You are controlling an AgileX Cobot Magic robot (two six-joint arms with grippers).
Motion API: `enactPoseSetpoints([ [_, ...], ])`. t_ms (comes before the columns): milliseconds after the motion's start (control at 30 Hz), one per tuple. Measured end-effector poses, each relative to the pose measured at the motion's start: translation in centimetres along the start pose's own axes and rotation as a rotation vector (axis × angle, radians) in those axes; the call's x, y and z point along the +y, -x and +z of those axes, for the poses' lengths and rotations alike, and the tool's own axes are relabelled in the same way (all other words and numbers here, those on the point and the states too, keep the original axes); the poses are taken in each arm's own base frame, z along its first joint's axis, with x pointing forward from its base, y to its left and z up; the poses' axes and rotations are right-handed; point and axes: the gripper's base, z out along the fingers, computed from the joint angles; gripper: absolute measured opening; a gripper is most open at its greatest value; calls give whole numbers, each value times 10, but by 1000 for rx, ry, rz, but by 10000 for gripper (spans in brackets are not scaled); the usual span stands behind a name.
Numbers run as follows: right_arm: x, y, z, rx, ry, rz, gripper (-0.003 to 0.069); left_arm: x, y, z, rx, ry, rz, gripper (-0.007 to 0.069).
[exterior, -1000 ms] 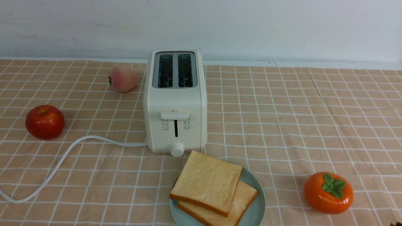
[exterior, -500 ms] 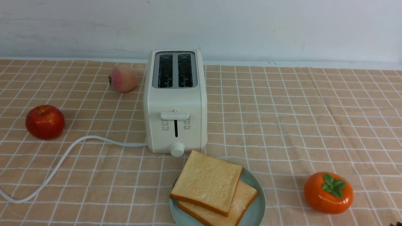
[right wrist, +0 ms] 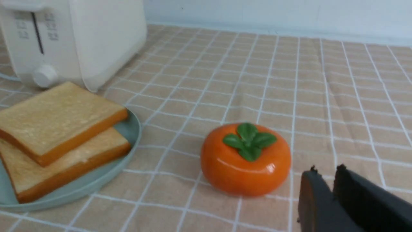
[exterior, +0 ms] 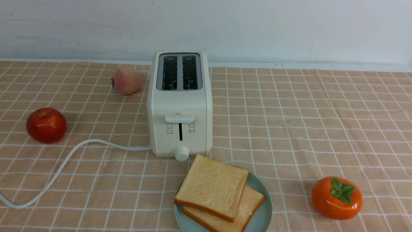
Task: Take toasted bread from bread machine on light coffee tablecloth place on plate.
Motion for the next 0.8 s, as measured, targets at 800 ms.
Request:
enactPoseSetpoints([
  [800, -16, -8, -4, 97, -306, 68, 125, 0, 0, 0, 1, 0, 0, 65],
])
